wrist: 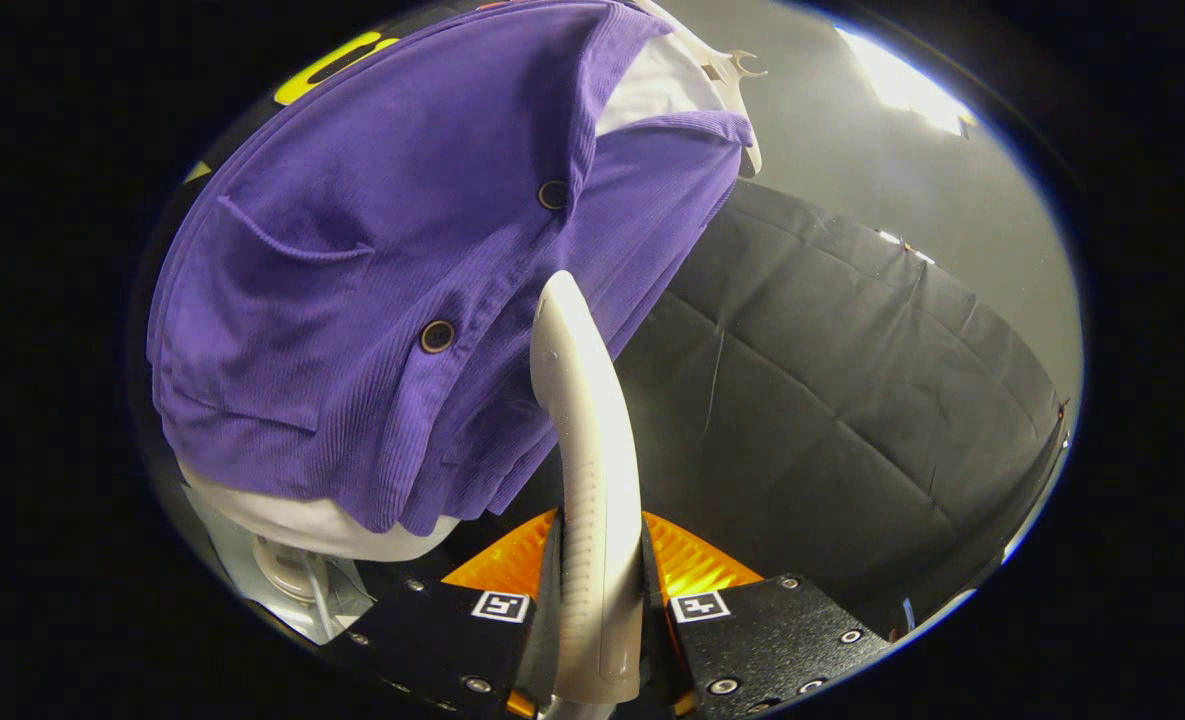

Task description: Iron the clothes twice with a garment steamer, once on the left side and once on the right side.

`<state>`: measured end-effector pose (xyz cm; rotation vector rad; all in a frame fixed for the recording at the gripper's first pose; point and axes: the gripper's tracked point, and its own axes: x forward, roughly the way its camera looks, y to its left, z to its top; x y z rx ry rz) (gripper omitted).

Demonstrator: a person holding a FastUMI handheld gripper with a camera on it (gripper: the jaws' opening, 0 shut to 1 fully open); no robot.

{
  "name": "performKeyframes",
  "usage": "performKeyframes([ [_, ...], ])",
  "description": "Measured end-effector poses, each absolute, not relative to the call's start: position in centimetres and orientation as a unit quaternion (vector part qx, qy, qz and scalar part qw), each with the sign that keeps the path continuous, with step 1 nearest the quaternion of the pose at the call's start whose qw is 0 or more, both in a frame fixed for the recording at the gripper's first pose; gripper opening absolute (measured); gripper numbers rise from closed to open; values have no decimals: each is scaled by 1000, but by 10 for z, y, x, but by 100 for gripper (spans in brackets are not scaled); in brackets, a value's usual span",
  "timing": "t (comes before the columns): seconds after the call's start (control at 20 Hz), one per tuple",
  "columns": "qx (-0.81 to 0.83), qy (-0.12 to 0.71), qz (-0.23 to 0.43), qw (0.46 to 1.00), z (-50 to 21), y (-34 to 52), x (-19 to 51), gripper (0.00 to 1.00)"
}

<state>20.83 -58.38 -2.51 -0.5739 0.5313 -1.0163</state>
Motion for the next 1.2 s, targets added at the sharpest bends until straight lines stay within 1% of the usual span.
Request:
performKeyframes([
  [0.4, -237, 272, -450, 817, -33, -586, 207, 37],
  [0.55, -218, 262, -442, 830, -33, -584, 200, 37],
  [0.75, -199, 244, -427, 848, -23, -568, 167, 37],
  [0.95, -205, 224, -385, 872, -12, -530, 141, 37],
  [1.2, -230, 192, -318, 899, 12, -448, 120, 37],
])
